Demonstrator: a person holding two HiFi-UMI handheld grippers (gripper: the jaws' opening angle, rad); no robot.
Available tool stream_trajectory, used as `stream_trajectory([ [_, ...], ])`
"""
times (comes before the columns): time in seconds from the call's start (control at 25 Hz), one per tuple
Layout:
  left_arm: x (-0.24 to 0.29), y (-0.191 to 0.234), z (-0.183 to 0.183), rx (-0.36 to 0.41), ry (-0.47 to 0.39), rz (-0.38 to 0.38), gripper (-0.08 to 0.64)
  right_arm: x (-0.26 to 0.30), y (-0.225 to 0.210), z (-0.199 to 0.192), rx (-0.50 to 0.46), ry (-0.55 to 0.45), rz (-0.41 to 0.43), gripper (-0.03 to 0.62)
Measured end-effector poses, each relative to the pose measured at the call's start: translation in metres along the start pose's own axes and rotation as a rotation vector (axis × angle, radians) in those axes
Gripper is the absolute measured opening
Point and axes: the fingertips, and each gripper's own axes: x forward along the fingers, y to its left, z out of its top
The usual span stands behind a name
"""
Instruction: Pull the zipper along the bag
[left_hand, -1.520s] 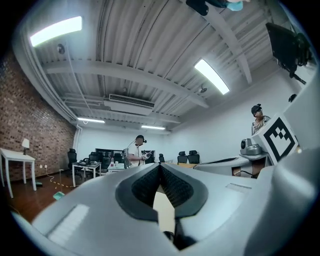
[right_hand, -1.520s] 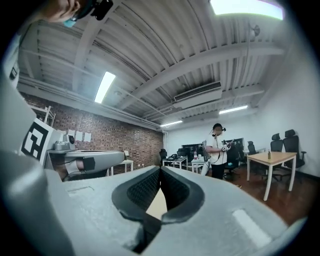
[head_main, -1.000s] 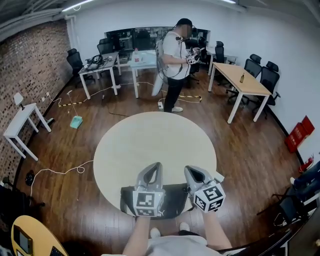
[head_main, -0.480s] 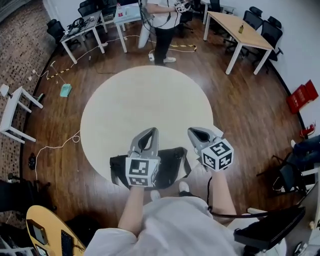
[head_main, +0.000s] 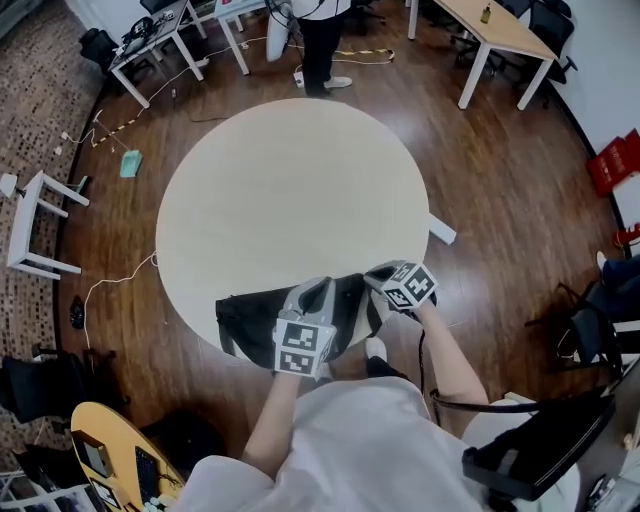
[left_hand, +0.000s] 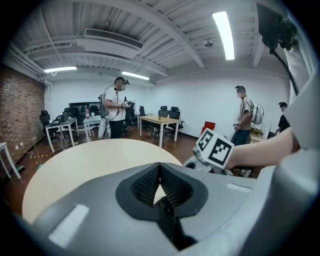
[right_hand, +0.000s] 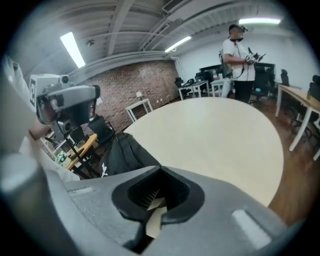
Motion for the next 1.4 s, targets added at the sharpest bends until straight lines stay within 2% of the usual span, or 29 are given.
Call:
stream_trajectory([
  [0.2, 0.014, -0.021, -0.056, 0.054, 0.146, 0.002, 0.015, 0.052, -0.016, -0.021, -0.081, 0.162, 0.065, -0.014],
  [0.28, 0.019, -0.028, -0.075, 0.067, 0.190, -0.005, 0.039, 0.069, -0.021, -0.026, -0.108, 0.224, 0.087, -0.014],
  [0.4, 0.024, -0.032, -0.095, 0.079, 0.239, 0.008, 0.057, 0.092, -0.028, -0.039, -0.099, 0.319, 0.113, -0.014],
  [0.56, 0.035, -0.034, -0.112, 0.135, 0.298, 0.025, 0.118, 0.103, -0.030, -0.037, -0.045, 0.376, 0.181, -0.012],
  [0.8, 0.063, -0.050, -0.143, 0.213, 0.389, 0.030, 0.196, 0.104, -0.026, -0.037, -0.004, 0.363, 0.190, -0.012],
  [0.96, 0.084, -0.050, -0.156, 0.245, 0.425, 0.063, 0.199, 0.103, -0.024, -0.033, -0.031, 0.324, 0.173, -0.012],
  [1.24, 0.109, -0.030, -0.185, 0.355, 0.556, 0.164, 0.196, 0.102, -0.025, -0.033, -0.034, 0.281, 0.149, -0.012],
  [1.4, 0.113, -0.022, -0.199, 0.420, 0.605, 0.181, 0.190, 0.101, -0.025, -0.033, -0.026, 0.274, 0.150, -0.012],
])
